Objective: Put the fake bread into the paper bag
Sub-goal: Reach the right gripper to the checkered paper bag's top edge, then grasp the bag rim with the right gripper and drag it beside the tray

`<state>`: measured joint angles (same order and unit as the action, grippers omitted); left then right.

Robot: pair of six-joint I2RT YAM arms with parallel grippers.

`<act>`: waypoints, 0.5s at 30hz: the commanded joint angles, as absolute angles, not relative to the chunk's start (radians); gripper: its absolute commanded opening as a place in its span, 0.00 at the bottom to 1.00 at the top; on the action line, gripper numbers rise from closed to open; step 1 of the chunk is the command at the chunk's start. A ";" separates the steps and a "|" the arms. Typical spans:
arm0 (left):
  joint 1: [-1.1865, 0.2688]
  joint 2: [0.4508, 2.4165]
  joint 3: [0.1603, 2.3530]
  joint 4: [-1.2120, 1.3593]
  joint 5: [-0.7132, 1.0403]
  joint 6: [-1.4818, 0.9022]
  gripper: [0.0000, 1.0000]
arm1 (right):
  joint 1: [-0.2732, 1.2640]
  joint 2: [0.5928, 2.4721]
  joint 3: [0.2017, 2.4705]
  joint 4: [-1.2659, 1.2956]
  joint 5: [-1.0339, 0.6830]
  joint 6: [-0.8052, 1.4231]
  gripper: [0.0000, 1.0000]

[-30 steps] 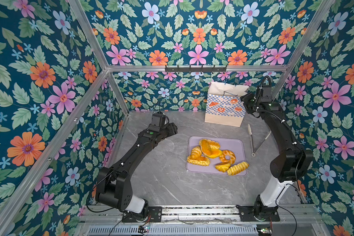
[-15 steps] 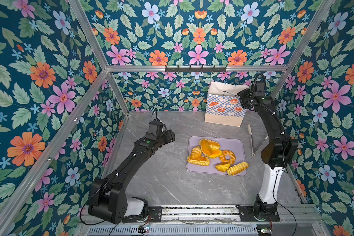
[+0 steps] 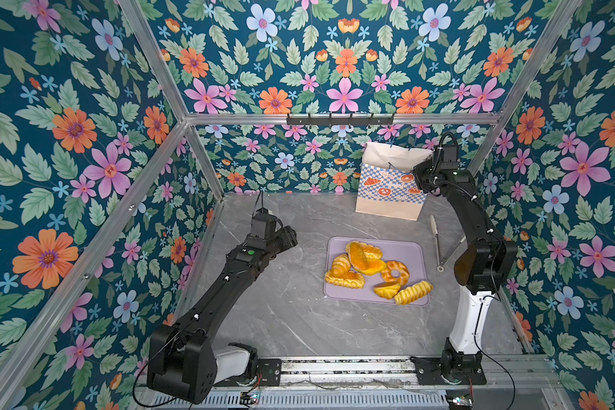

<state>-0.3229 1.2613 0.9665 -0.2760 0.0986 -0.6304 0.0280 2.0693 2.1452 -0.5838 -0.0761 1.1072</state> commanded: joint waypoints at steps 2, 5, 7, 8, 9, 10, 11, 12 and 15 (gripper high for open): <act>-0.322 1.254 0.966 -0.255 0.091 -0.649 0.70 | 0.028 2.020 2.073 -0.548 -0.086 1.129 0.28; -0.323 1.242 0.964 -0.257 0.088 -0.655 0.70 | 0.029 1.983 2.026 -0.539 -0.095 1.131 0.22; -0.323 1.235 0.963 -0.257 0.085 -0.659 0.70 | 0.031 1.953 1.992 -0.531 -0.095 1.131 0.19; -0.323 1.232 0.962 -0.256 0.086 -0.660 0.70 | 0.032 1.939 1.970 -0.524 -0.095 1.132 0.17; -0.323 1.230 0.962 -0.257 0.087 -0.662 0.70 | 0.032 1.924 1.951 -0.517 -0.096 1.132 0.16; -0.322 1.228 0.961 -0.257 0.089 -0.663 0.70 | 0.033 1.910 1.929 -0.507 -0.098 1.134 0.14; -0.322 1.226 0.958 -0.256 0.090 -0.667 0.70 | 0.033 1.893 1.902 -0.496 -0.104 1.135 0.13; -0.322 1.222 0.955 -0.254 0.093 -0.670 0.70 | 0.032 1.879 1.879 -0.484 -0.107 1.136 0.12; -0.322 1.210 0.944 -0.252 0.094 -0.675 0.70 | 0.033 1.840 1.819 -0.462 -0.119 1.131 0.06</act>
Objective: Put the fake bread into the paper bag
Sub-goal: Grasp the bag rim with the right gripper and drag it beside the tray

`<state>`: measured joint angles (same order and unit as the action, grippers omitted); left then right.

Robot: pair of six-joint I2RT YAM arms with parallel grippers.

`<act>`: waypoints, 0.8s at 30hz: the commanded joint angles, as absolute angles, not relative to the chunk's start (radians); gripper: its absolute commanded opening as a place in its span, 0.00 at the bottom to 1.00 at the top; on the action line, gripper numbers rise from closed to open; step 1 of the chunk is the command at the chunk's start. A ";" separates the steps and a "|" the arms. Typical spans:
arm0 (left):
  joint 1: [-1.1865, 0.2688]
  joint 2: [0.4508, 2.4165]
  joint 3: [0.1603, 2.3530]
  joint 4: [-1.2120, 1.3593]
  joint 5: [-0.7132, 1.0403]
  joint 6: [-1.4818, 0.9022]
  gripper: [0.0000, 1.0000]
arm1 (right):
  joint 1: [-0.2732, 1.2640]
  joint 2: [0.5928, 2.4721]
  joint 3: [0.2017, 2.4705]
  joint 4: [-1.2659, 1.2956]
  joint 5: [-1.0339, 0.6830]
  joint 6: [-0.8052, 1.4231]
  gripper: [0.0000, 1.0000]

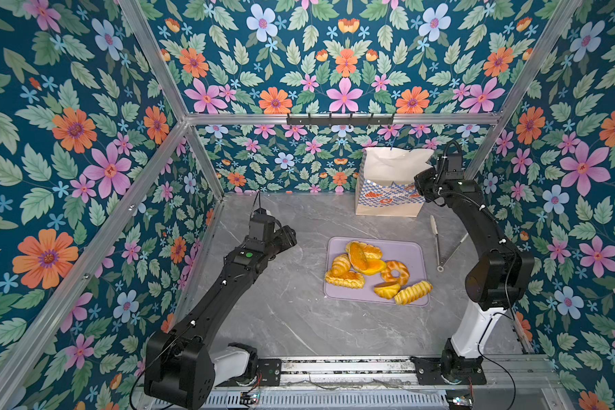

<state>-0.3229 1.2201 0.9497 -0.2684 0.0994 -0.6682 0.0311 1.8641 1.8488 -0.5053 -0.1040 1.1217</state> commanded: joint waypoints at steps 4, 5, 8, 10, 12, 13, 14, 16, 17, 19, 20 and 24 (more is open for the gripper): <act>-0.323 1.188 0.933 -0.257 0.088 -0.675 0.70 | 0.036 1.803 1.767 -0.425 -0.151 1.113 0.00; -0.322 1.182 0.931 -0.260 0.085 -0.675 0.70 | 0.038 1.796 1.758 -0.414 -0.163 1.107 0.00; -0.322 1.165 0.927 -0.266 0.077 -0.673 0.70 | 0.049 1.784 1.734 -0.378 -0.205 1.083 0.00; -0.323 1.157 0.924 -0.273 0.073 -0.672 0.70 | 0.057 1.776 1.713 -0.340 -0.237 1.078 0.00; -0.323 1.147 0.919 -0.279 0.068 -0.672 0.70 | 0.067 1.768 1.684 -0.298 -0.273 1.080 0.00; -0.321 1.141 0.917 -0.281 0.065 -0.671 0.70 | 0.074 1.766 1.674 -0.283 -0.285 1.083 0.00; -0.321 1.135 0.914 -0.284 0.061 -0.670 0.70 | 0.083 1.763 1.663 -0.260 -0.303 1.086 0.00; -0.321 1.121 0.906 -0.287 0.052 -0.670 0.71 | 0.109 1.767 1.653 -0.216 -0.329 1.084 0.00; -0.321 1.115 0.902 -0.289 0.048 -0.669 0.71 | 0.122 1.773 1.654 -0.204 -0.339 1.081 0.00; -0.319 1.101 0.897 -0.297 0.039 -0.670 0.71 | 0.155 1.787 1.661 -0.168 -0.368 1.072 0.00; -0.318 1.096 0.896 -0.302 0.034 -0.669 0.71 | 0.167 1.798 1.670 -0.161 -0.379 1.067 0.00; -0.292 1.066 0.895 -0.330 0.020 -0.657 0.73 | 0.237 1.862 1.739 -0.163 -0.435 1.038 0.00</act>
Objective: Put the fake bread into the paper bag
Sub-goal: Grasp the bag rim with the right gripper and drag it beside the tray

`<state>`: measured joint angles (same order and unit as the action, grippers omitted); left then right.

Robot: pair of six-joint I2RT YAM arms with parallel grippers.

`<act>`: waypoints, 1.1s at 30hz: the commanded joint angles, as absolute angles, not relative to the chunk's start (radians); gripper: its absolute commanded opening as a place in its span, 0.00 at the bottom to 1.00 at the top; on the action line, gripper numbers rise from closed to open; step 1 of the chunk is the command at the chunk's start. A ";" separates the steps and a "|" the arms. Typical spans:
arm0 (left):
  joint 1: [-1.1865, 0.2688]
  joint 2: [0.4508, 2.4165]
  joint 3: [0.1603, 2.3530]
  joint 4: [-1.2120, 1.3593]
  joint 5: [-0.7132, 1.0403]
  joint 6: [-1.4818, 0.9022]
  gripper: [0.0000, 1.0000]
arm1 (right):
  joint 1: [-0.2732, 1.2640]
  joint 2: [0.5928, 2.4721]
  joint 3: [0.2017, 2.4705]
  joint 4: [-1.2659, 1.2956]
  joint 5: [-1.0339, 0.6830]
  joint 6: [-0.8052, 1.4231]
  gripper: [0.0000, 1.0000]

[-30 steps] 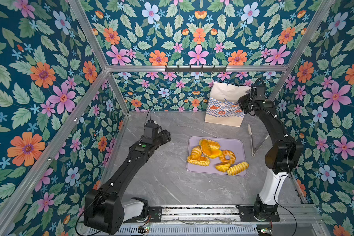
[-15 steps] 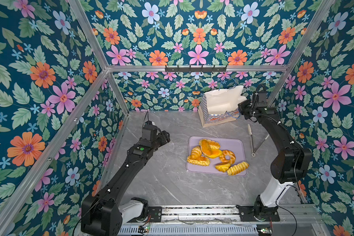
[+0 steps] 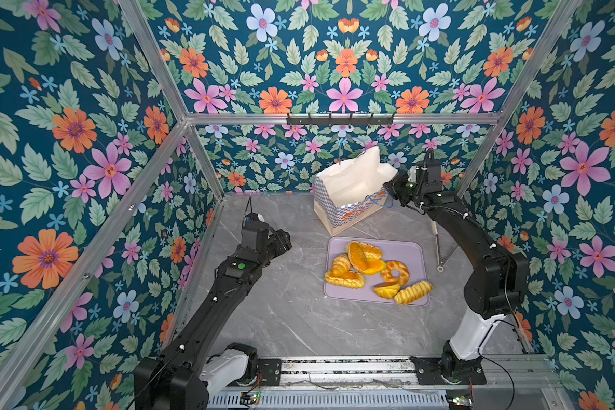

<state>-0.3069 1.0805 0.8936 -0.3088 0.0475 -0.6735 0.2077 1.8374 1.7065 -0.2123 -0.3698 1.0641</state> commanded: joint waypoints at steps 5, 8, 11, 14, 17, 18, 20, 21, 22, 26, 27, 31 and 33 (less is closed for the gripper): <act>-0.199 1.033 0.939 -0.403 0.027 -0.607 0.76 | 0.334 1.942 1.854 -0.231 -0.482 0.982 0.00; -0.116 1.024 0.991 -0.462 0.034 -0.565 0.79 | 0.395 1.989 1.932 -0.290 -0.502 0.950 0.00; -0.001 1.023 1.052 -0.522 0.060 -0.514 0.83 | 0.454 2.035 2.030 -0.389 -0.507 0.914 0.00; 0.145 1.032 1.111 -0.565 0.126 -0.462 0.84 | 0.504 2.063 2.111 -0.499 -0.503 0.879 0.00; 0.304 1.063 1.145 -0.580 0.255 -0.434 0.84 | 0.548 2.060 2.145 -0.594 -0.481 0.856 0.00; 0.354 1.074 1.145 -0.576 0.310 -0.435 0.83 | 0.561 2.052 2.144 -0.613 -0.474 0.854 0.00; 0.423 1.092 1.134 -0.558 0.390 -0.443 0.82 | 0.582 2.043 2.135 -0.636 -0.472 0.858 0.00; 0.437 1.102 1.132 -0.551 0.414 -0.447 0.82 | 0.595 2.038 2.125 -0.646 -0.477 0.864 0.00; 0.443 1.109 1.128 -0.545 0.432 -0.453 0.81 | 0.603 2.037 2.123 -0.659 -0.481 0.865 0.00; 0.454 1.111 1.108 -0.513 0.483 -0.482 0.80 | 0.628 2.033 2.127 -0.707 -0.498 0.862 0.00; 0.456 1.111 1.103 -0.508 0.497 -0.485 0.80 | 0.635 2.033 2.135 -0.725 -0.499 0.855 0.00; 0.460 1.103 1.086 -0.503 0.540 -0.493 0.79 | 0.651 2.054 2.205 -0.814 -0.505 0.823 0.00; 0.461 1.100 1.079 -0.499 0.573 -0.497 0.79 | 0.657 2.067 2.251 -0.864 -0.497 0.805 0.01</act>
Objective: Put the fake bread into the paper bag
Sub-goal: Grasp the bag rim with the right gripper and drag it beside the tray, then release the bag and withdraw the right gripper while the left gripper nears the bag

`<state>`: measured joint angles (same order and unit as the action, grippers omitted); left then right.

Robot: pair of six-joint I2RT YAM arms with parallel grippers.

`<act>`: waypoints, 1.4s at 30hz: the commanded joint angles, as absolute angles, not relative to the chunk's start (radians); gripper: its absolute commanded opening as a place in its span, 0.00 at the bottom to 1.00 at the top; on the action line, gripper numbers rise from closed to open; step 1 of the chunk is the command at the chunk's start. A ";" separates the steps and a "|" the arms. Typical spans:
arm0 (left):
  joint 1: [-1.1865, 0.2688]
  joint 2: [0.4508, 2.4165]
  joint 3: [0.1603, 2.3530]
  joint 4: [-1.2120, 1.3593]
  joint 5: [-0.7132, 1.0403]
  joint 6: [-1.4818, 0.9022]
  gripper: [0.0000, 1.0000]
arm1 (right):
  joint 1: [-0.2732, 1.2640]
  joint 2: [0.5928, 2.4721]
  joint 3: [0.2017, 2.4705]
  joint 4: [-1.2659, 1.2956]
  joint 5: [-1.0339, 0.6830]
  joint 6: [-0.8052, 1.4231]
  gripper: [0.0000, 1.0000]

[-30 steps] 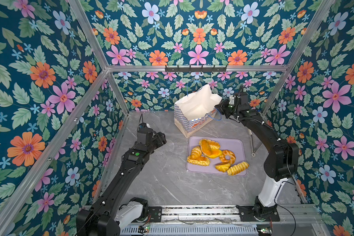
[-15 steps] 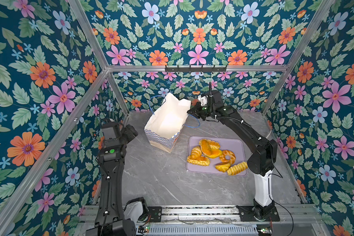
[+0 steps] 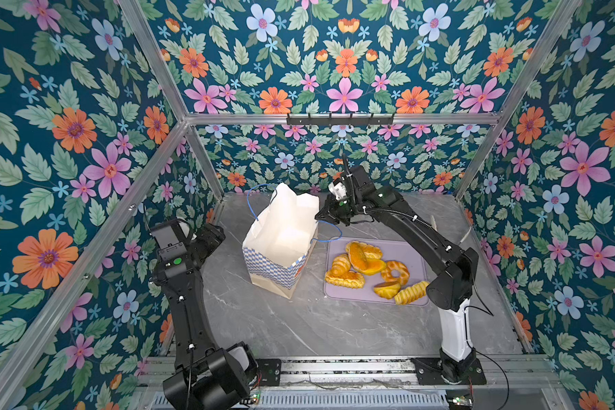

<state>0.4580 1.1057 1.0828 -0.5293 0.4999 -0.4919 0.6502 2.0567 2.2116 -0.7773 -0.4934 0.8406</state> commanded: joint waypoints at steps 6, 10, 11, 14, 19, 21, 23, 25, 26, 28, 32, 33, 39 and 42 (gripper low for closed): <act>0.461 1.104 1.078 -0.497 0.706 -0.527 0.78 | 0.659 2.146 2.401 -0.968 -0.491 0.763 0.21; 0.461 1.079 1.060 -0.495 0.735 -0.543 0.79 | 0.659 2.208 2.472 -0.992 -0.517 0.759 0.35; 0.461 1.071 1.056 -0.495 0.740 -0.545 0.79 | 0.659 2.218 2.485 -0.994 -0.521 0.759 0.40; 0.461 1.049 1.056 -0.516 0.740 -0.539 0.79 | 0.659 2.218 2.514 -1.003 -0.500 0.753 0.53; 0.461 1.001 1.078 -0.569 0.701 -0.520 0.80 | 0.646 2.173 2.560 -1.053 -0.391 0.711 0.69; 0.460 0.971 1.072 -0.577 0.703 -0.522 0.82 | 0.636 2.137 2.544 -1.062 -0.348 0.699 0.69; 0.461 0.934 1.066 -0.584 0.701 -0.525 0.83 | 0.629 2.088 2.507 -1.059 -0.299 0.683 0.69; 0.461 0.899 1.072 -0.610 0.677 -0.517 0.84 | 0.626 2.033 2.464 -1.051 -0.237 0.654 0.70; 0.461 0.882 1.075 -0.623 0.665 -0.511 0.85 | 0.623 2.000 2.438 -1.049 -0.198 0.638 0.71; 0.460 0.861 1.081 -0.655 0.637 -0.486 0.85 | 0.624 1.927 2.370 -1.037 -0.119 0.599 0.77; 0.456 0.831 1.076 -0.687 0.600 -0.450 0.85 | 0.611 1.755 2.162 -0.977 0.013 0.540 0.99; 0.453 0.826 1.071 -0.685 0.594 -0.445 0.85 | 0.595 1.708 2.092 -0.954 0.027 0.535 0.99; 0.428 0.847 1.096 -0.678 0.569 -0.393 0.85 | 0.466 1.326 1.610 -0.728 0.145 0.547 0.99; 0.394 0.864 1.109 -0.674 0.556 -0.366 0.86 | 0.334 1.167 1.430 -0.707 0.108 0.569 0.99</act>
